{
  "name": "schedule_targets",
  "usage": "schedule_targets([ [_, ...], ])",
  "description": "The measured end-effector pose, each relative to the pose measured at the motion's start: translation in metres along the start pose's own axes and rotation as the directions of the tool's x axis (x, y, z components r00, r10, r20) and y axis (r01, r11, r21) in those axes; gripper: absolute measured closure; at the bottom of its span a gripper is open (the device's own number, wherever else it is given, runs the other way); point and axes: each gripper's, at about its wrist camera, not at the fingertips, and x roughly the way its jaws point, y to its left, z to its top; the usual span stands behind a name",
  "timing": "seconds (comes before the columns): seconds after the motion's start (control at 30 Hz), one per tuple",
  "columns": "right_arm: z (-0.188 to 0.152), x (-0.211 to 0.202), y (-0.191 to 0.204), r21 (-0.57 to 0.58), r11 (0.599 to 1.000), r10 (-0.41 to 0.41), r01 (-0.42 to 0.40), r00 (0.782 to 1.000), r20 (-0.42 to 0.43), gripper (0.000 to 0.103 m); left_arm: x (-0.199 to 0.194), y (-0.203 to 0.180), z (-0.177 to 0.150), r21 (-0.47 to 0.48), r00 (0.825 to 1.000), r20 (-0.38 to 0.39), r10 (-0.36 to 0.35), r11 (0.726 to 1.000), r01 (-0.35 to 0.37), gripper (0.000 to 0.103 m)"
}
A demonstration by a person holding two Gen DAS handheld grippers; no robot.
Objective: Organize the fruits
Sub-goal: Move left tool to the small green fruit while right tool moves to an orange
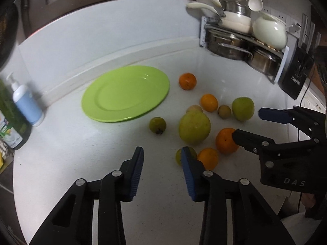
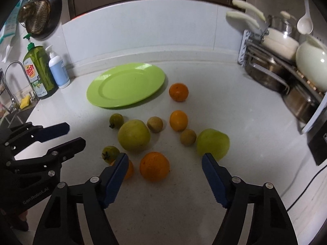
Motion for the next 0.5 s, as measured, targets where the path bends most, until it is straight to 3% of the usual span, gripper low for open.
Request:
schedule_targets([
  [0.2,0.0,0.013,-0.003,0.011,1.0,0.023,-0.023,0.999,-0.041,0.036,0.015,-0.004,0.0,0.021,0.996,-0.043,-0.077,0.997,0.078,0.071],
  [0.5,-0.002,0.027,-0.005,0.024,0.998,0.057,-0.055,0.994,-0.091,0.044,0.033,-0.006,0.0,0.022,0.99,-0.075,-0.119,0.992,0.121,0.072],
])
